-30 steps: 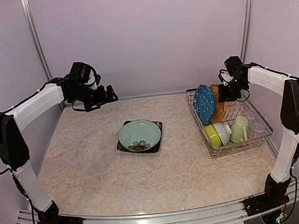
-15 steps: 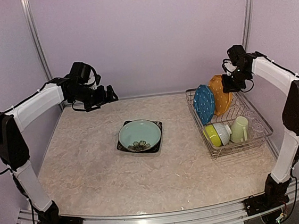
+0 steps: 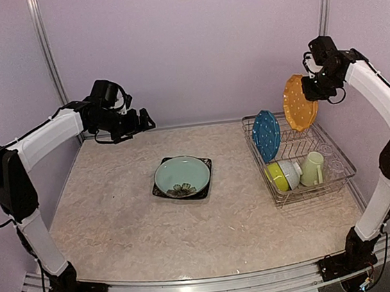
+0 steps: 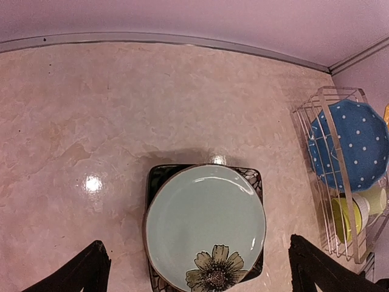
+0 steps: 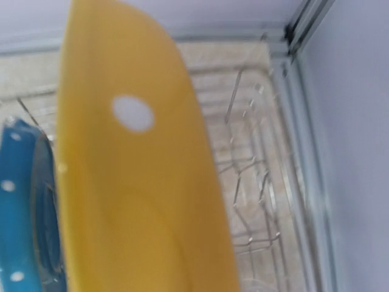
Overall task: Unload the mixed dishes from the dish rack
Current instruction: Grab the plate from the dish rack, then pass from the right arm to the left, then place the plate on the plate, then grab the plate from the dish rack.
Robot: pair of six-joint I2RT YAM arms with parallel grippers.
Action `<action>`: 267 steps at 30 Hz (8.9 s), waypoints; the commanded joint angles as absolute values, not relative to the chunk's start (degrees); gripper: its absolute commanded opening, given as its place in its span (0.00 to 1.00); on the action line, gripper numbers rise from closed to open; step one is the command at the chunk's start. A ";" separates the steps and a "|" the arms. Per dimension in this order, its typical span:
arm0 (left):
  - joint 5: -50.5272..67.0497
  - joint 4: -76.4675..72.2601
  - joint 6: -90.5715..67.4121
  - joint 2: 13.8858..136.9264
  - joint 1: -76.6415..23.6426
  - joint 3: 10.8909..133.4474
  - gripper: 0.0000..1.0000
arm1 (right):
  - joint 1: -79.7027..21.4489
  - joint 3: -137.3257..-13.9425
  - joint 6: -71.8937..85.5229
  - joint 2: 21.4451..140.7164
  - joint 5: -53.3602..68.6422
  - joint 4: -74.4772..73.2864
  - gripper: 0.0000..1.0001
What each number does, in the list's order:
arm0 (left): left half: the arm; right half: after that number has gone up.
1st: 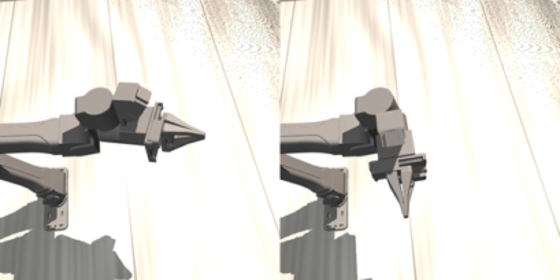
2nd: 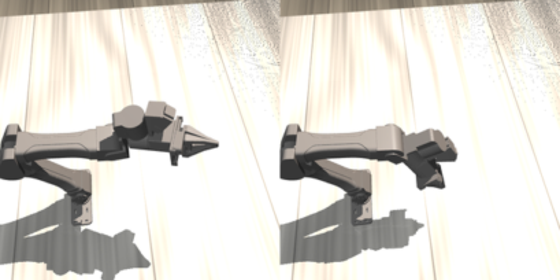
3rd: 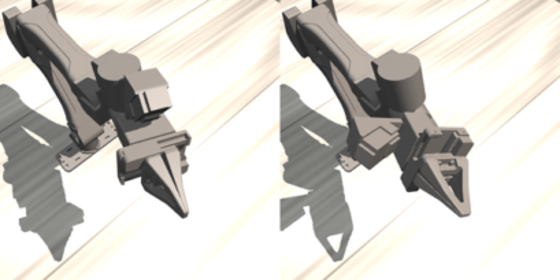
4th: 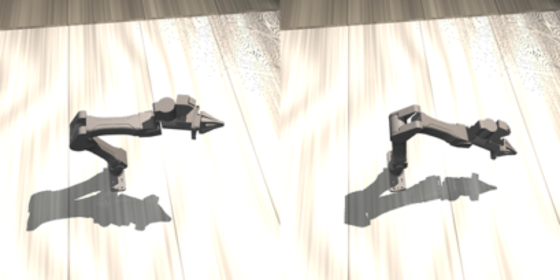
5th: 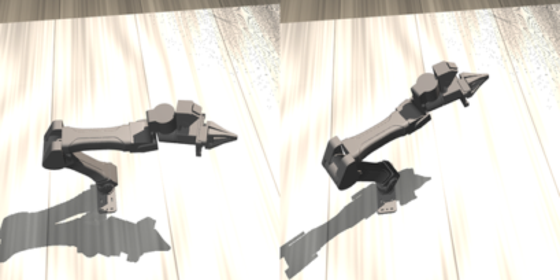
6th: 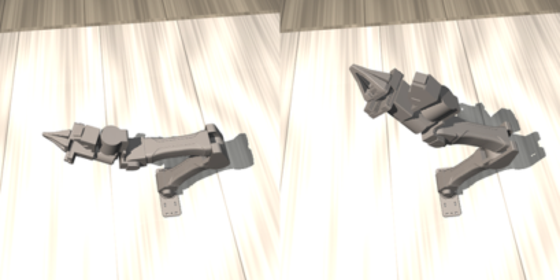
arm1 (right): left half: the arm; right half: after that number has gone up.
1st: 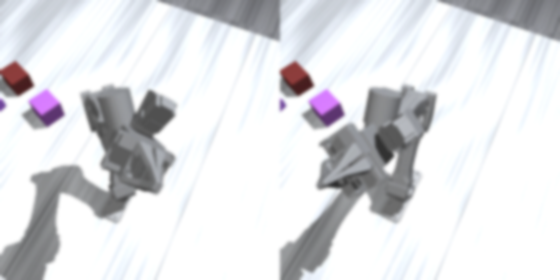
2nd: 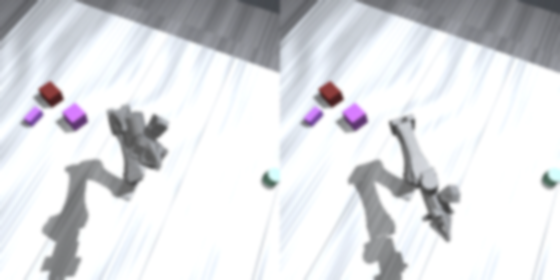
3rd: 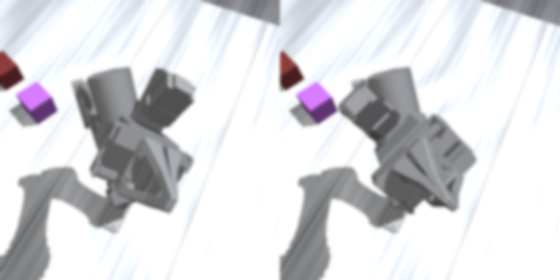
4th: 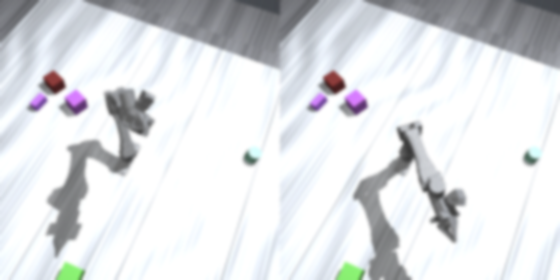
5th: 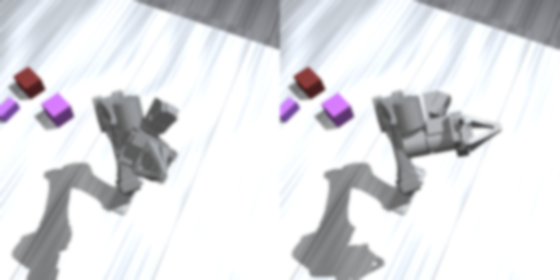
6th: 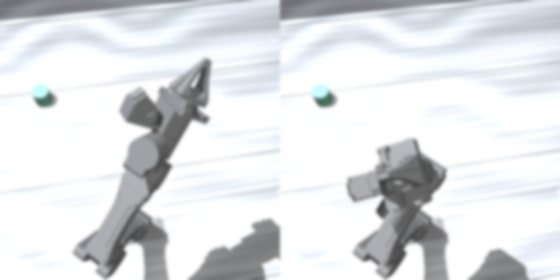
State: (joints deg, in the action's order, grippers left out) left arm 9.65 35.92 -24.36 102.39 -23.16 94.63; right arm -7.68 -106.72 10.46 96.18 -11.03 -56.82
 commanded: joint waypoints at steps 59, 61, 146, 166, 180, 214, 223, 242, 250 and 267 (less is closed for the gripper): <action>41.22 35.58 -17.06 109.54 -31.22 108.96 0.23 | -28.10 -85.08 26.94 91.92 45.84 -9.20 0.00; 41.03 36.21 -17.78 109.76 -31.05 109.05 0.10 | -28.09 -84.60 27.21 92.20 45.92 -8.86 0.00; 26.73 48.22 -21.25 117.92 -24.06 96.88 0.40 | -26.48 -83.04 23.77 88.00 30.00 -19.89 0.99; 18.23 47.76 -22.63 111.30 -22.28 91.19 0.88 | -26.39 -84.62 21.42 86.19 26.22 -23.51 0.99; 26.78 36.61 -26.99 110.39 -22.82 80.18 0.99 | -25.93 -83.49 21.35 84.74 25.43 -24.09 0.99; 25.64 36.82 -26.93 115.36 -30.06 84.70 0.99 | -24.84 -83.32 19.35 83.83 22.93 -26.83 0.99; 19.43 32.57 -23.71 100.48 -27.62 81.43 0.99 | -20.41 -88.32 15.92 81.47 11.81 -31.89 0.99; 0.33 27.53 -36.13 84.96 -19.25 77.13 0.99 | -15.12 -94.08 19.27 94.71 8.89 -45.37 0.99; -2.27 27.51 -35.79 83.97 -19.21 75.86 0.99 | -15.18 -94.09 18.66 100.92 7.21 -48.33 0.88; -4.97 28.00 -33.55 84.26 -19.17 75.80 0.99 | -15.13 -94.54 16.09 106.47 5.34 -47.33 0.43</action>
State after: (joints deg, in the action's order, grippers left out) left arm -3.22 26.63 -34.98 85.21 -19.16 76.16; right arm -15.35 -94.00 16.86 104.90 6.37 -46.85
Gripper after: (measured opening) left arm 0.988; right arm 0.479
